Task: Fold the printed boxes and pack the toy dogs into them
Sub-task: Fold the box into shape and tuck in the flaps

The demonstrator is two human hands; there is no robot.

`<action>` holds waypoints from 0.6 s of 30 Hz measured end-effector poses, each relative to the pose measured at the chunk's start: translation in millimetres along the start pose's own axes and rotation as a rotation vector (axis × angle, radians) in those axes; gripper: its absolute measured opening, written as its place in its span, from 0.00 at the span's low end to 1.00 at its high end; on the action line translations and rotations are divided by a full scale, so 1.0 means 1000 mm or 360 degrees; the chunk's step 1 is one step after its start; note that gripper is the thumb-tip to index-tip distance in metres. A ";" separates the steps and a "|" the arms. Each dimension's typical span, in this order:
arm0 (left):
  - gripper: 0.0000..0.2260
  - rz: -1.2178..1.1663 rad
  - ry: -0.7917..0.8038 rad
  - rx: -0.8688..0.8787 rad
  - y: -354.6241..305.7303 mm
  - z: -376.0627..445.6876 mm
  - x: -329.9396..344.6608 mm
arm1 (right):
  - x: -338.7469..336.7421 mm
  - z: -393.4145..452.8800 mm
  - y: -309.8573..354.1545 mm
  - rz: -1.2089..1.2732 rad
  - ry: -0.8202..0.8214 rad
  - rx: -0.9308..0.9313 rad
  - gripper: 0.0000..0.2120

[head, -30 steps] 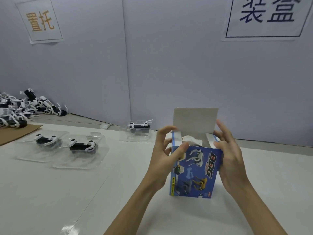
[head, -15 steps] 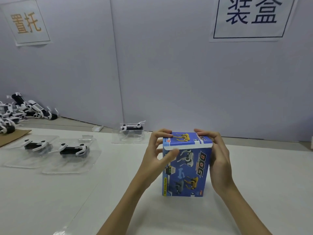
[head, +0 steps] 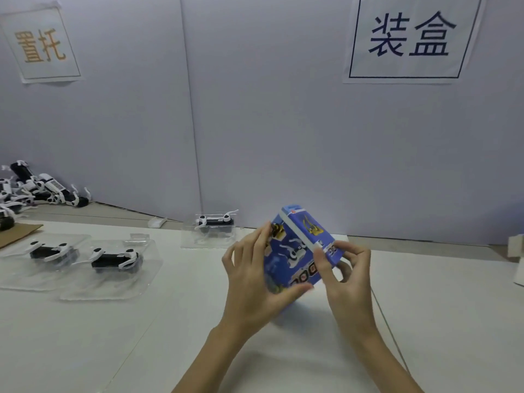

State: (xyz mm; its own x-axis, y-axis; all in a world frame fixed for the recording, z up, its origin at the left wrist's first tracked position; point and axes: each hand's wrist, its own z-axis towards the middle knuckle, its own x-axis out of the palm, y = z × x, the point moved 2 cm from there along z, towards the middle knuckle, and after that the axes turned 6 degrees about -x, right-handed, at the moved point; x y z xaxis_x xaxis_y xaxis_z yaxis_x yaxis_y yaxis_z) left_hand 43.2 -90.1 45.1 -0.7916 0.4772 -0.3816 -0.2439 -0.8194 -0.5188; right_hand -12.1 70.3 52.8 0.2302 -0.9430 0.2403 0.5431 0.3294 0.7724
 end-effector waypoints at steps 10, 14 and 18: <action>0.53 0.0093 0.0317 0.0347 0.023 0.009 -0.011 | -0.007 0.005 -0.011 -0.0117 0.0351 0.0138 0.15; 0.52 0.0196 0.0296 0.0385 0.019 0.004 -0.008 | -0.004 0.003 -0.011 -0.0280 0.0354 0.0038 0.18; 0.43 0.0389 0.0282 0.0568 0.012 0.000 -0.007 | -0.001 0.001 -0.012 -0.0330 0.0432 -0.0070 0.27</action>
State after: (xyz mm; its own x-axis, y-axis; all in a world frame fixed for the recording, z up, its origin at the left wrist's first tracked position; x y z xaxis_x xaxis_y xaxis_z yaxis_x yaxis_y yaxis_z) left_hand 46.1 -103.3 42.2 -0.7496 0.2782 -0.6006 -0.2645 -0.9577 -0.1135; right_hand -19.3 67.7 44.0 0.3143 -0.9451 -0.0889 0.6340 0.1393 0.7607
